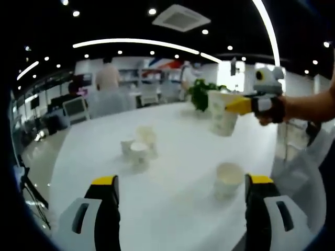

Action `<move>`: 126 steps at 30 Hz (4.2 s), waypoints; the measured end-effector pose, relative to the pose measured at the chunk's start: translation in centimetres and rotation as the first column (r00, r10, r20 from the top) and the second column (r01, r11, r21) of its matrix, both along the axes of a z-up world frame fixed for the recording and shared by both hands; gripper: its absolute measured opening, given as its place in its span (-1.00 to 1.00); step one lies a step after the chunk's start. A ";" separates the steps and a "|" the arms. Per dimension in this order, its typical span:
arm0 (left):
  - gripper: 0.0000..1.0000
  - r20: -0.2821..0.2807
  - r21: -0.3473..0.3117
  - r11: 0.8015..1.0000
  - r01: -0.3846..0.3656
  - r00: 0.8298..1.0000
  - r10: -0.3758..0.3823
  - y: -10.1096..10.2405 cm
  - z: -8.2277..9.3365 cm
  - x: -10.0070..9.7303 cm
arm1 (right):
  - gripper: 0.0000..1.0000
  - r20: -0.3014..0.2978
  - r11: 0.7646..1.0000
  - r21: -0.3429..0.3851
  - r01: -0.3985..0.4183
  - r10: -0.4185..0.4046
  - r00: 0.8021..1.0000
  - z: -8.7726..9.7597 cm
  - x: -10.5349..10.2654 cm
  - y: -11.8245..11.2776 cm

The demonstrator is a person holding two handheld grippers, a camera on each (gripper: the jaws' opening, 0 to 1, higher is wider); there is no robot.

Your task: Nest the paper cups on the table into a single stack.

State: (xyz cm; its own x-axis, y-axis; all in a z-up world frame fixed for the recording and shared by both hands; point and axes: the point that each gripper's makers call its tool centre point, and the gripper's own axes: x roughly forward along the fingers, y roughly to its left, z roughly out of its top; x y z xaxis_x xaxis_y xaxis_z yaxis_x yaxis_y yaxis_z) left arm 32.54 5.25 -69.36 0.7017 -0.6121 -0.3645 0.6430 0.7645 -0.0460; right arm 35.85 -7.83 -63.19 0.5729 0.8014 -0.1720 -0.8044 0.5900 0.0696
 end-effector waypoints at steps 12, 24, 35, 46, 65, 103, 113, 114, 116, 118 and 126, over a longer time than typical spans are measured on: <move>0.98 -0.002 -0.016 0.999 -0.034 0.999 0.034 0.7 0.0 0.0 | -0.17 0.002 0.999 0.027 -0.028 0.028 1.000 0.5 -2.1 1.0; 0.98 0.002 -0.009 1.000 -0.030 1.000 0.030 0.4 -0.2 0.1 | -0.17 0.033 0.996 0.022 -0.083 0.083 0.996 0.9 -4.6 1.5; 0.98 -0.003 -0.010 1.000 -0.020 1.000 0.020 -0.3 -0.6 0.2 | -0.17 0.049 0.997 0.034 -0.067 0.065 0.997 -1.0 -4.5 1.1; 0.98 -0.009 -0.008 1.000 -0.018 1.000 0.018 -0.4 -0.7 0.2 | -0.18 0.024 0.998 0.044 -0.052 0.051 0.998 -3.6 -4.5 0.8; 0.98 -0.018 0.003 1.000 -0.007 1.000 0.007 -0.3 -1.0 0.1 | -0.16 -0.026 0.999 0.036 -0.002 0.003 1.000 -7.5 -4.3 0.1; 0.98 -0.030 0.003 1.000 -0.009 1.000 0.009 -0.3 -1.4 0.5 | -0.10 -0.071 0.997 -0.067 0.035 -0.040 0.997 -12.6 -4.3 0.7; 0.98 -0.024 -0.001 1.000 -0.017 1.000 0.017 -0.3 -1.4 0.4 | 0.09 -0.088 0.997 -0.070 0.024 -0.030 0.996 -12.2 -4.6 0.9; 0.98 -0.024 0.001 1.000 -0.017 1.000 0.017 -0.3 -1.4 0.3 | 0.13 -0.091 0.998 -0.064 0.024 -0.030 0.995 -11.9 -4.5 0.8; 0.98 -0.023 -0.001 1.000 -0.017 1.000 0.017 -0.3 -1.4 0.4 | 0.23 -0.093 0.998 -0.051 0.023 -0.028 0.995 -11.2 -4.3 0.7; 0.98 -0.022 -0.002 1.000 -0.019 1.000 0.019 -0.2 -1.3 0.4 | 0.31 -0.089 0.999 -0.043 0.027 -0.031 0.996 -10.4 -4.0 0.4; 0.98 -0.026 -0.007 0.999 -0.038 0.999 0.038 0.2 -1.7 0.7 | 0.56 -0.044 0.996 -0.070 0.055 -0.058 0.997 -8.1 -2.0 -2.0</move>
State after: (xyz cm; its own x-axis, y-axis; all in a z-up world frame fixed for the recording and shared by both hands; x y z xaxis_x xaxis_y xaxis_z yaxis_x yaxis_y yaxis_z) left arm 33.20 5.50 -71.06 0.7149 -0.5879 -0.3785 0.6119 0.7880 -0.0681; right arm 33.85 -9.88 -71.25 0.6071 0.7533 -0.2529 -0.7666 0.6390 0.0632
